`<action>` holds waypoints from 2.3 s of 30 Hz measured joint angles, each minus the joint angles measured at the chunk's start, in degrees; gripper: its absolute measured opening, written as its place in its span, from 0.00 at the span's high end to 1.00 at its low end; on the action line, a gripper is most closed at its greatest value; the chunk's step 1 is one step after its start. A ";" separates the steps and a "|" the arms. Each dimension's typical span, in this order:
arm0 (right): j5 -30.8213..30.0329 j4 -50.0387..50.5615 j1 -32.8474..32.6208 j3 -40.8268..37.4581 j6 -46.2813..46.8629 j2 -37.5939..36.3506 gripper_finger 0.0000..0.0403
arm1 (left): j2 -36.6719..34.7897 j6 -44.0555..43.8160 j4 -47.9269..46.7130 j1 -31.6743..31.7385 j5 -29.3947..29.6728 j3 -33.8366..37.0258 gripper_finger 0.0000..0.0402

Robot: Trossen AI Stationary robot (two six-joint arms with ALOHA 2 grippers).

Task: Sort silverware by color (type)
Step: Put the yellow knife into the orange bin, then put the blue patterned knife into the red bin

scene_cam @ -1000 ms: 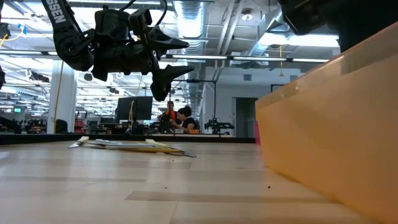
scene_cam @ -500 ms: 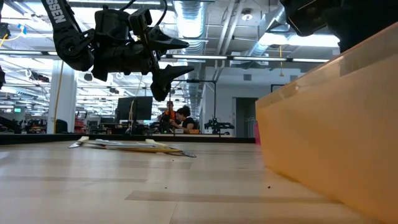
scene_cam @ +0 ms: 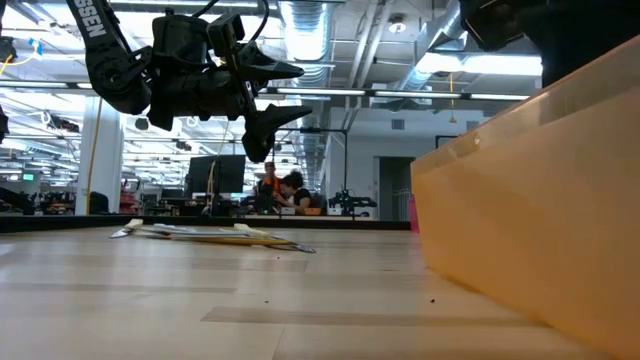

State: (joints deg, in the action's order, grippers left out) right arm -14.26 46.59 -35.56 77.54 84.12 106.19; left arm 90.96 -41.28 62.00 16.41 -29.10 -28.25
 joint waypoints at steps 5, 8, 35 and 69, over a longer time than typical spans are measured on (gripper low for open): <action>-0.74 -4.18 -0.08 -2.59 0.06 -0.07 0.84 | 0.00 0.00 0.00 0.02 0.02 0.02 0.46; -0.42 -6.75 -0.01 -4.63 0.11 -0.07 0.84 | 0.00 -0.02 0.01 0.01 0.02 0.01 0.46; 1.09 -6.71 0.01 -4.72 -0.76 1.95 0.79 | 0.01 -0.09 0.02 0.00 1.09 0.02 0.46; 7.80 -6.71 5.39 -0.59 -20.14 -6.61 0.61 | -0.04 -10.85 -1.06 0.68 -20.77 -10.13 0.46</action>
State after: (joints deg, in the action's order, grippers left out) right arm -6.46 39.87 -30.17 76.95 63.98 99.58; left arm 90.92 -52.13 60.93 17.08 -49.87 -38.38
